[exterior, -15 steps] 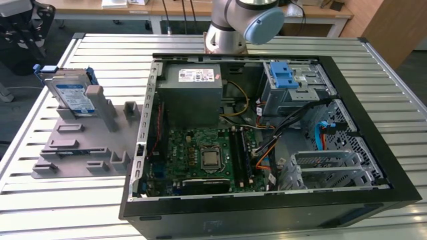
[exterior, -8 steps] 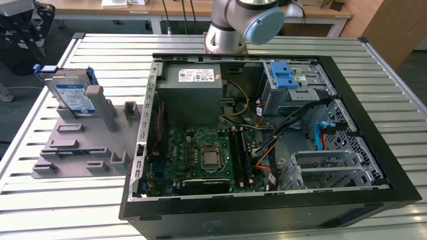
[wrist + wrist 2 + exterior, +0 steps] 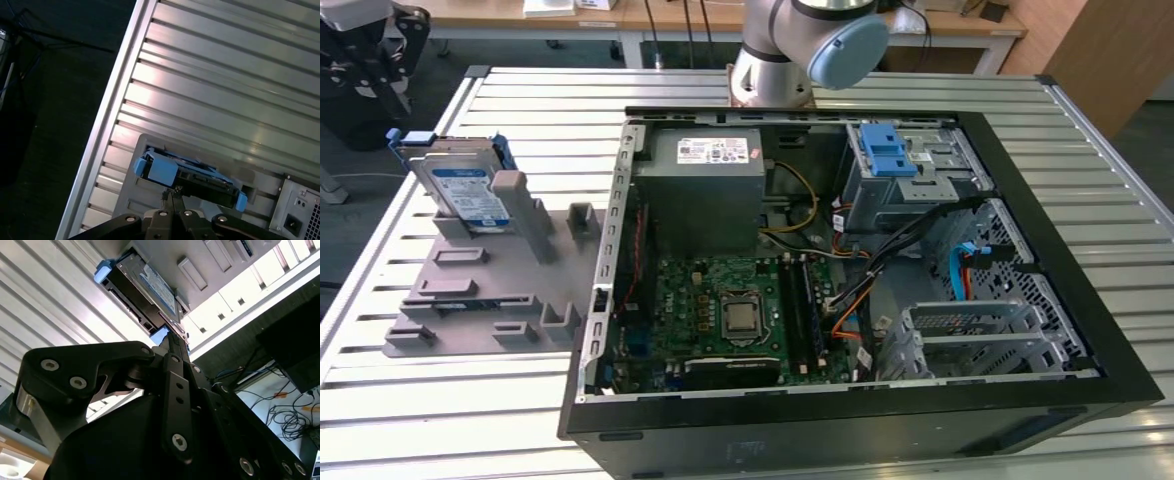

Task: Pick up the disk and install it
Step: 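Pick up the disk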

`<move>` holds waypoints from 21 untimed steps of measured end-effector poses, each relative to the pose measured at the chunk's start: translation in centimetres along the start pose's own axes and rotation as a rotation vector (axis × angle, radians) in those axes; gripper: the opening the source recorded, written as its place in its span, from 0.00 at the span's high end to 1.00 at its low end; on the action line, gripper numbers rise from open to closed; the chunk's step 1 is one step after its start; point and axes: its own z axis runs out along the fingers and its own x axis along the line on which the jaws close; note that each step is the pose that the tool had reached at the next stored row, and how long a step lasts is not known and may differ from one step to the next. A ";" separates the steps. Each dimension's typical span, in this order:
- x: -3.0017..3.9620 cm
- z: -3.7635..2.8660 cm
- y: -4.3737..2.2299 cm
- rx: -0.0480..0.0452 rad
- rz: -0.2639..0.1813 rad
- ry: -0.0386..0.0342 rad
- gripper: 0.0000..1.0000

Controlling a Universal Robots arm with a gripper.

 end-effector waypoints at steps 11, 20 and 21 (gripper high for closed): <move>0.00 0.00 0.00 0.0001 -0.061 0.0025 0.89; 0.00 0.00 0.00 0.0002 -0.113 0.0045 0.89; 0.00 0.00 0.00 0.0002 -0.118 0.0047 0.89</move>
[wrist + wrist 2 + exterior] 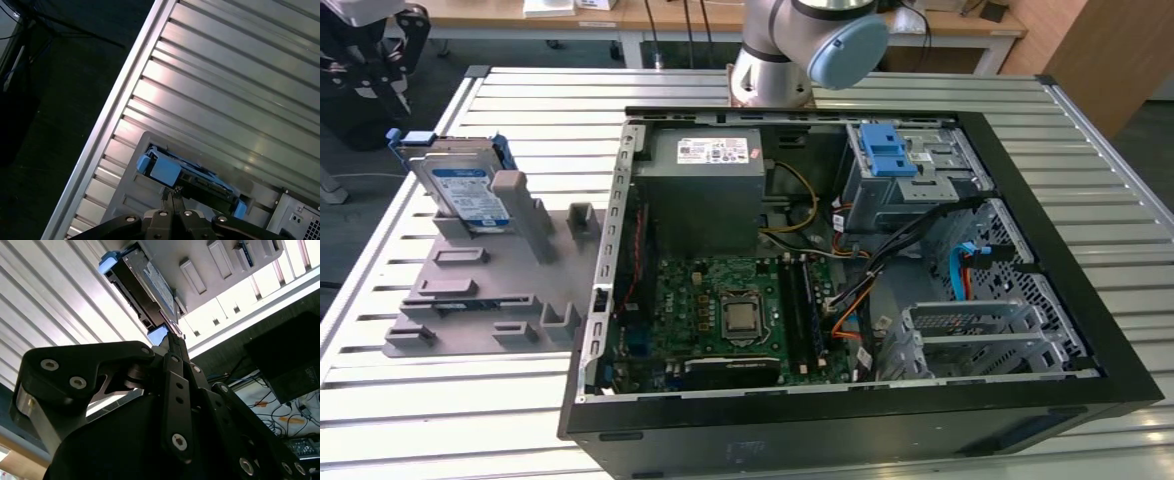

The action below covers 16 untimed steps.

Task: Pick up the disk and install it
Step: 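Pick up the disk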

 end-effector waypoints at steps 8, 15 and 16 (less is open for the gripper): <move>0.00 0.00 0.00 0.0001 -0.045 0.0017 0.89; 0.00 0.00 0.00 0.0001 -0.083 0.0033 0.89; 0.00 0.00 0.00 0.0001 -0.088 0.0035 0.89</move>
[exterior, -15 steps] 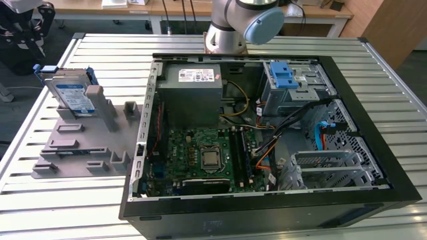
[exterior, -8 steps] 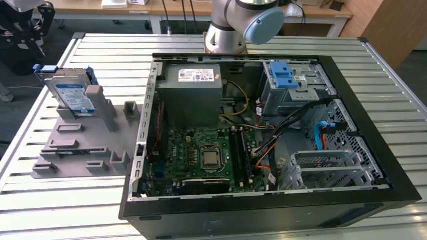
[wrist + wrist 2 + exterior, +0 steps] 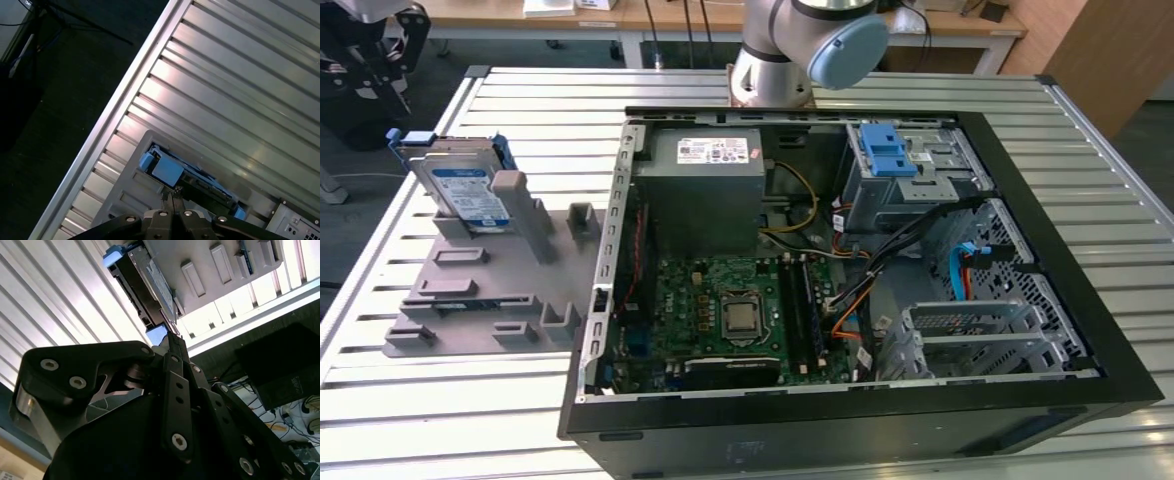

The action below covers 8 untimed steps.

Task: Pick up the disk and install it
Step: 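Pick up the disk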

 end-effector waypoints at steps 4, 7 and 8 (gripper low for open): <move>0.00 0.00 0.00 0.0001 -0.022 0.0009 0.89; 0.00 0.00 0.00 0.0001 -0.038 0.0016 0.89; 0.00 0.00 0.00 0.0001 -0.043 0.0018 0.89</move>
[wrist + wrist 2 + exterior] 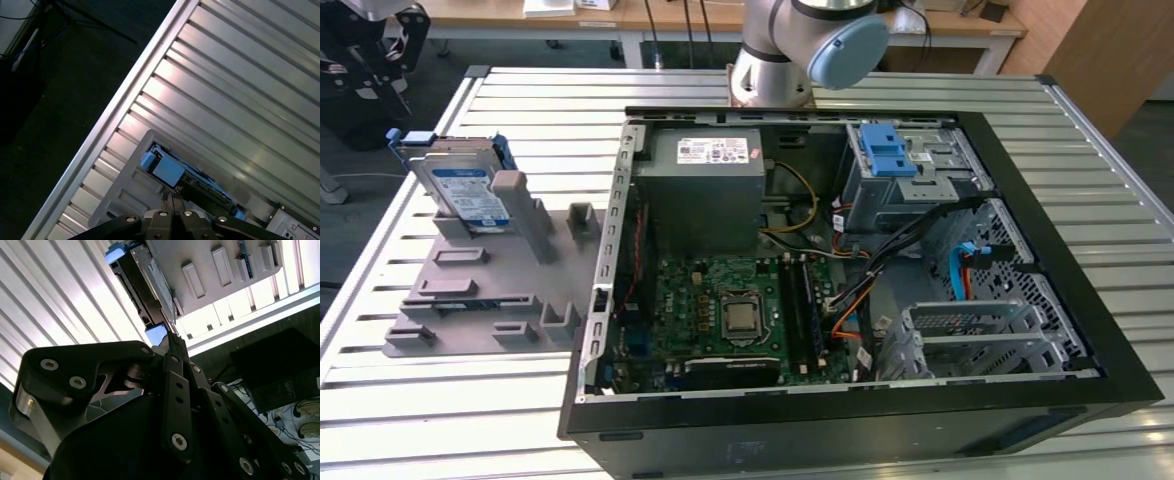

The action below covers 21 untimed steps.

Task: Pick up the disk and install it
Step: 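Pick up the disk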

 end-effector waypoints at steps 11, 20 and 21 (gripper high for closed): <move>0.00 0.00 0.00 0.0000 -0.060 0.0024 0.89; 0.00 0.00 0.00 0.0001 -0.108 0.0043 0.89; 0.00 0.00 0.00 0.0002 -0.114 0.0045 0.89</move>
